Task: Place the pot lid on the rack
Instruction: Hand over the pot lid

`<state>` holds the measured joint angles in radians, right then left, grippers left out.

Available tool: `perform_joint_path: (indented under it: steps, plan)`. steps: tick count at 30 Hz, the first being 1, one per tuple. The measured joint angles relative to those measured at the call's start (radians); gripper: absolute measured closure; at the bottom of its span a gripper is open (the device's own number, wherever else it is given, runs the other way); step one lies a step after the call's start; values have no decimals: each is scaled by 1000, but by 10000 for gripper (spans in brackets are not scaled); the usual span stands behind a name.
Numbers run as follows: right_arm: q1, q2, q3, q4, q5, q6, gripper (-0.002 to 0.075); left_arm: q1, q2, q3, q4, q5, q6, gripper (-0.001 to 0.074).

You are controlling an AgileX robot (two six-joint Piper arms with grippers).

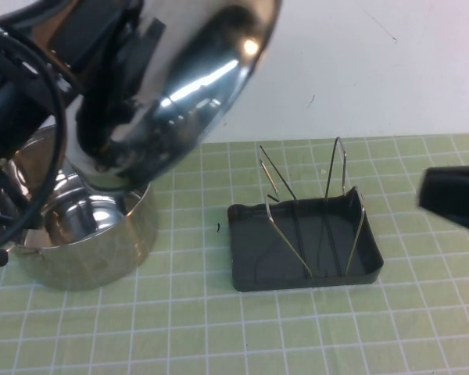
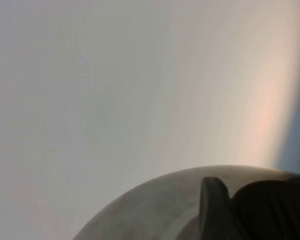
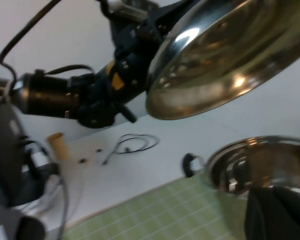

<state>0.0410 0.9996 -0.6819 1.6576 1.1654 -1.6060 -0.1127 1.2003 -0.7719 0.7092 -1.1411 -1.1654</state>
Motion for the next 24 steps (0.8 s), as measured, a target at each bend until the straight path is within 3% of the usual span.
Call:
perform_joint_path:
  steps: [3,6,9,13,15,19,24]
  plan:
    - [99,65,-31,0,8,-2,715,-37,0,0,6,-2,29,413]
    - [178,94,-75,0,15,-5,647,-51,0,0,9,-4,95,413]
    - [227,101,-128,0,4,39,508,-55,0,0,9,-4,125,413]
    - [253,102,-210,4,-126,240,286,-55,0,0,9,-4,134,413]
    - [254,109,-237,9,-198,355,231,-55,0,0,9,-4,137,413]
    - [256,159,-297,18,-240,546,193,-55,0,0,9,-4,137,413]
    - [287,260,-373,19,-244,635,187,-55,0,0,9,-4,137,413]
